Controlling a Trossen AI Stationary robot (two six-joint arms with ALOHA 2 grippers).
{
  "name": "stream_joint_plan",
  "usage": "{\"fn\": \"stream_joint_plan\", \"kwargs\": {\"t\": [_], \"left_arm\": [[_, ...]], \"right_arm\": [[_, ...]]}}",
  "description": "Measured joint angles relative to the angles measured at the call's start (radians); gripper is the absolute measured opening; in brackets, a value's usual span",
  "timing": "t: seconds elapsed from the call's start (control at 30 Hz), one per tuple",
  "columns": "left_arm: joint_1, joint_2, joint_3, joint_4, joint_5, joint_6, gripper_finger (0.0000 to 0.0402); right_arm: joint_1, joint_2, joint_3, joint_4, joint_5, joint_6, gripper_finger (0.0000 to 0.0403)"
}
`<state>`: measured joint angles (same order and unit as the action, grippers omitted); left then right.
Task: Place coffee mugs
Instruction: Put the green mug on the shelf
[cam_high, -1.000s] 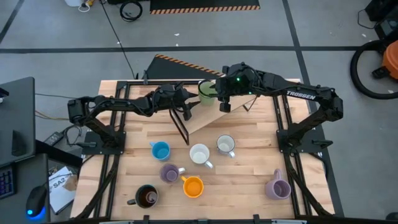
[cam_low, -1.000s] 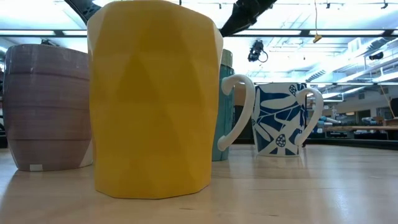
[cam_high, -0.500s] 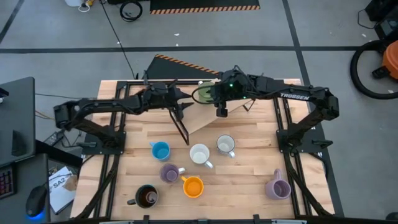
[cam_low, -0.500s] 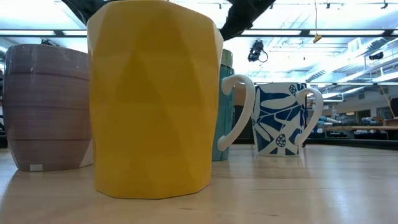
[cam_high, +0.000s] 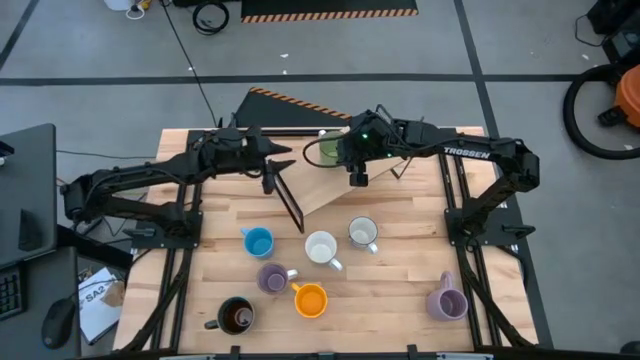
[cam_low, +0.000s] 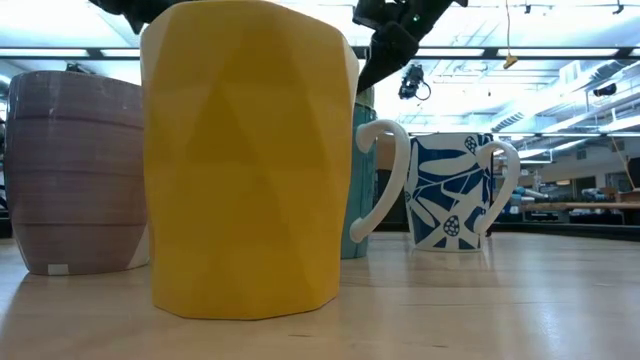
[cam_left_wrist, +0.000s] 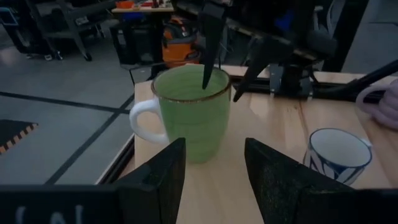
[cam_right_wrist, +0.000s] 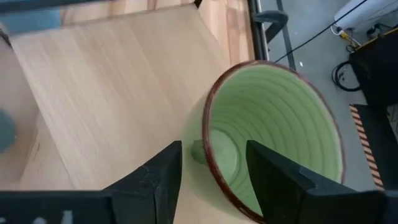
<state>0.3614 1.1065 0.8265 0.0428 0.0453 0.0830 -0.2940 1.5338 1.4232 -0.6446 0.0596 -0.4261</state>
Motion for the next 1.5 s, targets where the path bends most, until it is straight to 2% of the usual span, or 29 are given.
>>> {"fn": "stream_joint_plan", "kwargs": {"t": [0.47, 0.83, 1.3, 1.5], "left_arm": [[-0.001, -0.014, 0.000, -0.018, 0.000, -0.020, 0.0171], [-0.001, -0.014, 0.000, -0.019, 0.000, -0.021, 0.0171], [-0.001, -0.014, 0.000, -0.018, 0.000, -0.019, 0.0171], [0.002, -0.014, 0.000, -0.011, 0.000, -0.018, 0.0171]], "right_arm": [[-0.010, -0.002, 0.000, -0.006, -0.011, -0.083, 0.0145], [-0.036, -0.004, 0.001, -0.019, -0.040, -0.123, 0.0100], [-0.082, -0.015, 0.001, -0.059, -0.109, -0.154, 0.0090], [-0.058, -0.015, 0.001, -0.048, -0.122, -0.169, 0.0068]]}}
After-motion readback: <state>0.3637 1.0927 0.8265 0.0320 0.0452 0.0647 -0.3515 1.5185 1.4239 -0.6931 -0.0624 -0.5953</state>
